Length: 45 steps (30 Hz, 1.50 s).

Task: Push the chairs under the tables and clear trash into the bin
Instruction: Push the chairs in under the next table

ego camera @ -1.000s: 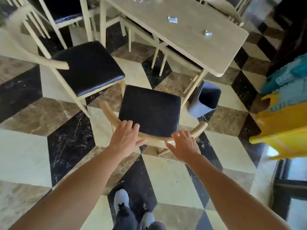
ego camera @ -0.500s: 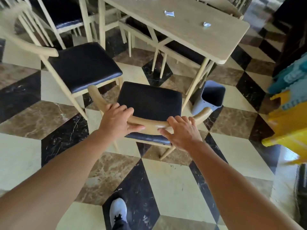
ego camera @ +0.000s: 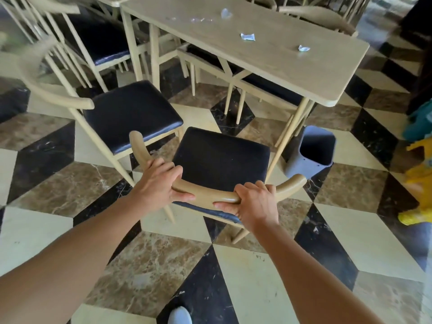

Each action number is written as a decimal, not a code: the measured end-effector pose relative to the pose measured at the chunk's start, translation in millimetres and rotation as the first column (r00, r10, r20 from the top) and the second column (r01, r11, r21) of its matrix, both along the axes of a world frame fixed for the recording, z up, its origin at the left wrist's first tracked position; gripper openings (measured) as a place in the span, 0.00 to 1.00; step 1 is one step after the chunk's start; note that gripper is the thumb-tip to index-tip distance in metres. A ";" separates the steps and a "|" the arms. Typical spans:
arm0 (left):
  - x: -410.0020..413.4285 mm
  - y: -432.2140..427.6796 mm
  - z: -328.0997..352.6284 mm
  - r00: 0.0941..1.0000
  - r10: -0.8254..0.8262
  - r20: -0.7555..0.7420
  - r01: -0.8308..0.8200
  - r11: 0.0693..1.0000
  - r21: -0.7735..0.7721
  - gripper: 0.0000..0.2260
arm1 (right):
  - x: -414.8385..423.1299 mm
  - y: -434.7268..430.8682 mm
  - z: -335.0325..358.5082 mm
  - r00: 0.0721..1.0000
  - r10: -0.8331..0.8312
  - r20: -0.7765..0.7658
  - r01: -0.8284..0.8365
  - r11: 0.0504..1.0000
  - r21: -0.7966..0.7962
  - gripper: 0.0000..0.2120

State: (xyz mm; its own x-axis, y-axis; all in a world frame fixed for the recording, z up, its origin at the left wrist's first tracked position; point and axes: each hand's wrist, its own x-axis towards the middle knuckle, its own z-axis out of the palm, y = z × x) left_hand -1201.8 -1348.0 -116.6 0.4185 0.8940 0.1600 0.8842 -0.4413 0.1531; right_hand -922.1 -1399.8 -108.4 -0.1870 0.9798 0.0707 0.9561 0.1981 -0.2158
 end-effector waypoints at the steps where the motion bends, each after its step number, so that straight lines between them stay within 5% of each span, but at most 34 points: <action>1: -4.1 7.1 0.1 1.000 -0.010 -0.003 0.010 1.000 0.001 0.34 | -4.6 3.8 -0.9 1.000 -0.007 0.001 0.007 1.000 0.021 0.37; 14: 7.1 103.9 24.7 0.979 -0.121 -0.164 0.095 0.983 -0.160 0.38 | -2.5 80.4 -5.3 0.995 -0.093 -0.028 0.095 0.990 0.106 0.30; 36: 7.5 264.5 15.2 0.958 -0.269 -0.100 0.242 0.944 -0.224 0.30 | -11.3 198.1 -4.7 0.971 -0.234 -0.044 0.237 0.962 0.133 0.35; 45: 25.8 341.1 25.3 0.917 -0.374 -0.141 0.314 0.892 -0.325 0.35 | -5.1 255.5 3.0 0.947 -0.320 0.022 0.319 0.948 0.006 0.33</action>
State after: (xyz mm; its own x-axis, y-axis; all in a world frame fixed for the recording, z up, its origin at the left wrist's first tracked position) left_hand -1176.1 -1006.9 -91.3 0.7036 0.6818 -0.2003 0.7101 -0.6853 0.1618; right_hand -927.2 -1144.3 -105.5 0.1342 0.9883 0.0730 0.9739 -0.1180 -0.1936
